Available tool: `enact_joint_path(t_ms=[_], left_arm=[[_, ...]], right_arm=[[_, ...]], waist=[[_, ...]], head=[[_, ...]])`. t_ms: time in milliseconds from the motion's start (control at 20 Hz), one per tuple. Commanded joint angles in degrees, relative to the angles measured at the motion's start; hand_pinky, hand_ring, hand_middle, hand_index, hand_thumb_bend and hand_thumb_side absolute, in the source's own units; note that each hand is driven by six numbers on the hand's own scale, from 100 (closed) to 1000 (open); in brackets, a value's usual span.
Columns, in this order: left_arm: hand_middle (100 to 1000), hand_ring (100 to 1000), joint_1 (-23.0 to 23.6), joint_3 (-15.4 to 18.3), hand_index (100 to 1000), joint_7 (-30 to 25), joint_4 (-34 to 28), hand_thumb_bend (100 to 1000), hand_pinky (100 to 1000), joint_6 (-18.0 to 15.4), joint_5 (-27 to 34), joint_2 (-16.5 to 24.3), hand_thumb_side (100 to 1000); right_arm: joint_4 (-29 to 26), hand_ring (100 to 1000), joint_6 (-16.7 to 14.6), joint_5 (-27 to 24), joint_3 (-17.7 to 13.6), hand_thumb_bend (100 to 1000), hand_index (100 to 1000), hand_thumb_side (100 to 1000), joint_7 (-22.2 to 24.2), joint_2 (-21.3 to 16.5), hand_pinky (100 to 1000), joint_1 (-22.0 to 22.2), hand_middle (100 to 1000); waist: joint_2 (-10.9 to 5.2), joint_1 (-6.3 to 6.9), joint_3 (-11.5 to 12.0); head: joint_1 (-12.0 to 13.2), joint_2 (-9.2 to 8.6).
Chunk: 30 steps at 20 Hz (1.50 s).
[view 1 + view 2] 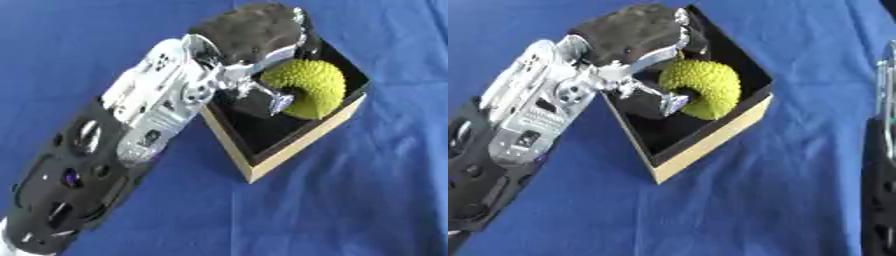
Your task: Pick up objects on the table and place them in the box.
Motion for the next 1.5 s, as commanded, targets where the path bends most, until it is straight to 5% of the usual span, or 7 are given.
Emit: enact_joint_path(t_ms=[50, 150, 450, 600, 750, 1150, 1500], left_arm=[[490, 403, -0.5, 0.8, 599, 1.9, 0.7, 124, 154, 0.9, -1.3, -0.4, 100], [498, 411, -0.2, 0.4, 606, 1.8, 1.5, 147, 194, 0.8, -1.2, -0.7, 100], [622, 575, 0.1, -0.7, 736, -2.1, 3.7, 390, 614, -2.7, 0.7, -1.1, 125], [789, 757, 0.1, -0.5, 892, -4.5, 4.1, 570, 797, -4.6, 0.5, -1.1, 208], [857, 829, -0.1, 0.9, 939, -6.2, 3.6, 623, 882, -4.9, -1.0, -0.8, 324], [825, 806, -0.6, 5.8, 919, -2.8, 0.7, 641, 768, -1.6, -5.4, -0.3, 448], [743, 724, -0.6, 15.3, 885, 3.6, -9.5, 666, 497, 4.4, 0.5, 0.8, 558]], right_arm=[[-0.9, 810, -0.1, 0.2, -0.3, 100, 868, 383, -0.1, -0.5, 863, -0.5, 631], [-0.9, 810, -0.1, 0.1, -0.3, 100, 868, 384, -0.1, -0.5, 863, -0.5, 630], [-0.9, 808, -0.1, 0.0, -0.4, 100, 868, 391, 0.0, -0.4, 862, -0.4, 627], [-0.9, 808, -0.1, -0.1, -0.5, 100, 867, 394, 0.0, -0.3, 862, -0.3, 626], [-0.9, 807, -0.1, -0.2, -0.6, 100, 867, 400, 0.0, -0.3, 862, -0.1, 626], [-0.9, 807, -0.1, -0.2, -0.6, 100, 866, 394, -0.1, -0.2, 862, -0.1, 626], [-0.9, 805, -0.1, 0.1, -0.8, 100, 863, 369, -0.5, -0.4, 861, -0.1, 628]], waist=[[-7.27, -0.06, 0.0], [-7.22, -0.09, -0.1], [-7.08, -0.21, -0.2], [-7.07, -0.24, -0.2], [-7.12, -0.23, -0.2], [-7.34, -0.35, -0.2], [-7.79, -0.56, 0.4]], head=[[-0.3, 0.07], [-0.3, 0.06], [-0.3, 0.07], [-0.3, 0.02], [-0.4, -0.01], [-0.5, -0.43], [-1.2, -0.28]])
